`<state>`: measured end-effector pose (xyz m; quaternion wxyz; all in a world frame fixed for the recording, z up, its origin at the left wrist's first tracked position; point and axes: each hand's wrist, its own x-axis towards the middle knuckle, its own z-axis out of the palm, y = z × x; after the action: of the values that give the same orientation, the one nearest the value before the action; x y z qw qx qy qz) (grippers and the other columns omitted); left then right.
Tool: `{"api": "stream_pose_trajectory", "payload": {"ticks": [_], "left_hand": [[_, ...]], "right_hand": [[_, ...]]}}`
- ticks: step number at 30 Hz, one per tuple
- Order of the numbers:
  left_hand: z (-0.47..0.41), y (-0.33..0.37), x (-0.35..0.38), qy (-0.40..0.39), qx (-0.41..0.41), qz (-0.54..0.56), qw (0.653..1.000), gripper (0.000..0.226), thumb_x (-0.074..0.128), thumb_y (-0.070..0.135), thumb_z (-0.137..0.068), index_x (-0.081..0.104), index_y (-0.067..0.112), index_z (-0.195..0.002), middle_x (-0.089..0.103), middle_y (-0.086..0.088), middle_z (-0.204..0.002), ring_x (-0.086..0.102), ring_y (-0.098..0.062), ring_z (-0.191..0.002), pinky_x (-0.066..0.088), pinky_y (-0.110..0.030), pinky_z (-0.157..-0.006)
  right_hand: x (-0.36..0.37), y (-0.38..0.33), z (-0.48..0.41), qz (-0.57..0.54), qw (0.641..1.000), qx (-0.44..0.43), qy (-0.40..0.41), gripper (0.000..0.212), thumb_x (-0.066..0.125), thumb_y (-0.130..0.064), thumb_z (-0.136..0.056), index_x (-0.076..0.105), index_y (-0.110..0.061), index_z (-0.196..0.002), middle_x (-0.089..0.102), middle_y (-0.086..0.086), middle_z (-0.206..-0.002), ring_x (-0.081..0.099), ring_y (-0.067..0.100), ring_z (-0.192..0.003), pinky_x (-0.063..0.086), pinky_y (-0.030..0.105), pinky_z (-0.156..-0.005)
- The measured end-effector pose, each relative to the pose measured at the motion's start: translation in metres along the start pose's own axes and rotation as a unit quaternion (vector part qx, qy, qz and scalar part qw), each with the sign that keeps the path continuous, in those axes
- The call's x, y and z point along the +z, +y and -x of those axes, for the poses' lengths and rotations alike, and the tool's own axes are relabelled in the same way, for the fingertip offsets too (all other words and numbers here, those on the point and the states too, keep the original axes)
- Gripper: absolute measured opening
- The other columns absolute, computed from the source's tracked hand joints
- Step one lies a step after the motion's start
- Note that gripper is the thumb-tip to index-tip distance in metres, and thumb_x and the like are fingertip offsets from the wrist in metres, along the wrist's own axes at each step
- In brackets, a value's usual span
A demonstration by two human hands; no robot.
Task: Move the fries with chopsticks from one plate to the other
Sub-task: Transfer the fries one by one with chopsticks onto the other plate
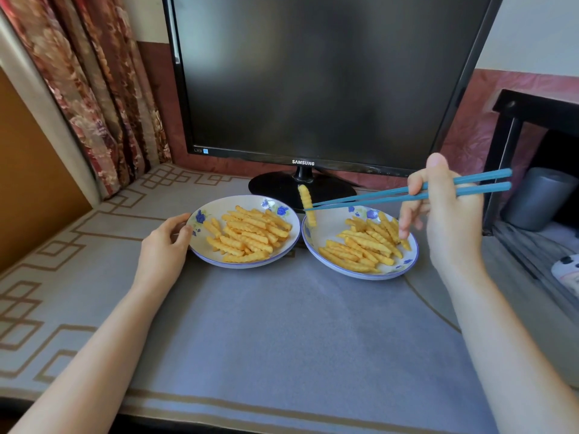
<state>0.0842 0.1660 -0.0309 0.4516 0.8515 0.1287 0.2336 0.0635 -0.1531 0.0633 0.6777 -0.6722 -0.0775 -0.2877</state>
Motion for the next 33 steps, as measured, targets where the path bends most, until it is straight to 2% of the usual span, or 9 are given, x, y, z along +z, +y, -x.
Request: {"api": "stream_pose_trajectory", "payload": {"ticks": [4, 7, 8, 11, 14, 19, 22, 28, 33], "left_hand": [[0.001, 0.001, 0.000, 0.002, -0.002, 0.000, 1.000, 0.032, 0.045, 0.018, -0.096, 0.060, 0.015, -0.124, 0.064, -0.005, -0.118, 0.047, -0.007, -0.097, 0.032, -0.021, -0.082], [0.001, 0.002, 0.000, 0.002, -0.003, 0.006, 1.000, 0.031, 0.045, 0.017, -0.096, 0.060, 0.015, -0.124, 0.064, -0.004, -0.117, 0.048, -0.007, -0.097, 0.032, -0.020, -0.082], [0.001, 0.002, 0.000, 0.002, -0.003, 0.007, 1.000, 0.031, 0.045, 0.017, -0.096, 0.060, 0.015, -0.123, 0.064, -0.004, -0.117, 0.048, -0.006, -0.097, 0.032, -0.020, -0.082], [0.002, 0.002, 0.000, 0.002, -0.001, 0.008, 1.000, 0.031, 0.045, 0.017, -0.096, 0.060, 0.015, -0.123, 0.063, -0.003, -0.116, 0.047, -0.006, -0.097, 0.032, -0.020, -0.082], [0.001, 0.002, 0.000, 0.002, -0.003, 0.010, 1.000, 0.031, 0.045, 0.018, -0.096, 0.059, 0.015, -0.124, 0.064, -0.004, -0.117, 0.048, -0.007, -0.097, 0.033, -0.021, -0.083], [0.000, 0.001, 0.000, 0.003, -0.003, 0.007, 1.000, 0.031, 0.046, 0.016, -0.096, 0.060, 0.014, -0.123, 0.065, -0.005, -0.117, 0.048, -0.007, -0.097, 0.032, -0.019, -0.082], [0.000, 0.001, 0.000, 0.003, -0.005, 0.008, 1.000, 0.031, 0.046, 0.016, -0.096, 0.060, 0.014, -0.123, 0.065, -0.005, -0.116, 0.049, -0.007, -0.096, 0.032, -0.020, -0.081], [0.001, 0.002, 0.001, 0.004, -0.005, 0.010, 1.000, 0.031, 0.045, 0.016, -0.096, 0.061, 0.015, -0.122, 0.065, -0.003, -0.114, 0.048, -0.006, -0.095, 0.031, -0.016, -0.077], [0.001, 0.003, 0.000, 0.002, -0.009, 0.013, 1.000, 0.030, 0.045, 0.017, -0.096, 0.061, 0.016, -0.122, 0.065, -0.003, -0.114, 0.049, -0.007, -0.095, 0.032, -0.018, -0.080]], "right_hand": [[0.022, -0.001, 0.008, -0.032, 0.999, 0.001, -0.032, 0.043, 0.037, -0.022, -0.104, 0.044, -0.008, -0.064, 0.044, 0.009, -0.043, 0.042, 0.018, -0.028, 0.026, 0.016, -0.036], [0.041, -0.004, 0.009, -0.047, 0.997, -0.013, -0.060, 0.042, 0.036, -0.018, -0.104, 0.044, -0.007, -0.065, 0.041, 0.018, -0.055, 0.044, 0.017, -0.030, 0.029, 0.014, -0.036], [0.047, -0.003, 0.009, -0.048, 0.996, -0.015, -0.071, 0.042, 0.036, -0.019, -0.104, 0.045, -0.007, -0.065, 0.041, 0.017, -0.056, 0.044, 0.017, -0.030, 0.029, 0.014, -0.036], [0.068, 0.001, 0.008, -0.049, 0.993, -0.018, -0.106, 0.043, 0.037, -0.020, -0.105, 0.045, -0.009, -0.065, 0.042, -0.002, -0.049, 0.044, 0.022, -0.032, 0.029, 0.015, -0.036], [0.090, 0.009, 0.013, -0.049, 0.989, -0.008, -0.136, 0.043, 0.038, -0.024, -0.104, 0.048, -0.012, -0.064, 0.043, -0.002, -0.046, 0.042, 0.025, -0.034, 0.032, 0.018, -0.037], [0.116, 0.027, 0.023, -0.032, 0.981, 0.012, -0.191, 0.042, 0.040, -0.029, -0.104, 0.052, -0.015, -0.066, 0.044, 0.002, -0.039, 0.043, 0.020, -0.034, 0.038, 0.026, -0.040], [0.121, 0.031, 0.023, -0.024, 0.975, 0.026, -0.220, 0.042, 0.039, -0.032, -0.104, 0.054, -0.014, -0.069, 0.044, 0.005, -0.040, 0.042, 0.023, -0.035, 0.038, 0.025, -0.040], [0.108, 0.025, 0.017, -0.046, 0.976, 0.032, -0.213, 0.042, 0.039, -0.029, -0.104, 0.054, -0.010, -0.069, 0.044, 0.011, -0.040, 0.040, 0.021, -0.032, 0.037, 0.024, -0.038], [0.075, 0.009, 0.002, -0.043, 0.987, 0.022, -0.152, 0.040, 0.039, -0.021, -0.104, 0.050, -0.003, -0.069, 0.042, 0.004, -0.039, 0.040, 0.018, -0.028, 0.027, 0.015, -0.034]]}}
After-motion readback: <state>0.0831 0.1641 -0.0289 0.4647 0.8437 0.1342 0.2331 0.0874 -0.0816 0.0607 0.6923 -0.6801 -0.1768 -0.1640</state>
